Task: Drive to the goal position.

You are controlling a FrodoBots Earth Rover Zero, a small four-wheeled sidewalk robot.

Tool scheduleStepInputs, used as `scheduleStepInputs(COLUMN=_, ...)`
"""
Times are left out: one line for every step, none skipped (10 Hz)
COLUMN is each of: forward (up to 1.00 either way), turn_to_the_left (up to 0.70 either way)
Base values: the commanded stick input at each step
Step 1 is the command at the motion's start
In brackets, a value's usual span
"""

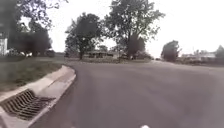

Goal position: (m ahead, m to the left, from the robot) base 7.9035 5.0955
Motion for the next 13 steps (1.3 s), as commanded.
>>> scheduleStepInputs(forward=1.0, turn_to_the_left=0.37)
scheduleStepInputs(forward=1.0, turn_to_the_left=0.4)
scheduleStepInputs(forward=1.0, turn_to_the_left=0.4)
scheduleStepInputs(forward=1.0, turn_to_the_left=0.08)
scheduleStepInputs(forward=1.0, turn_to_the_left=0.0)
scheduleStepInputs(forward=1.0, turn_to_the_left=0.0)
scheduleStepInputs(forward=1.0, turn_to_the_left=0.0)
scheduleStepInputs(forward=1.0, turn_to_the_left=0.0)
scheduleStepInputs(forward=1.0, turn_to_the_left=0.0)
scheduleStepInputs(forward=1.0, turn_to_the_left=0.0)
scheduleStepInputs(forward=1.0, turn_to_the_left=0.0)
scheduleStepInputs(forward=1.0, turn_to_the_left=0.0)
scheduleStepInputs(forward=1.0, turn_to_the_left=0.0)
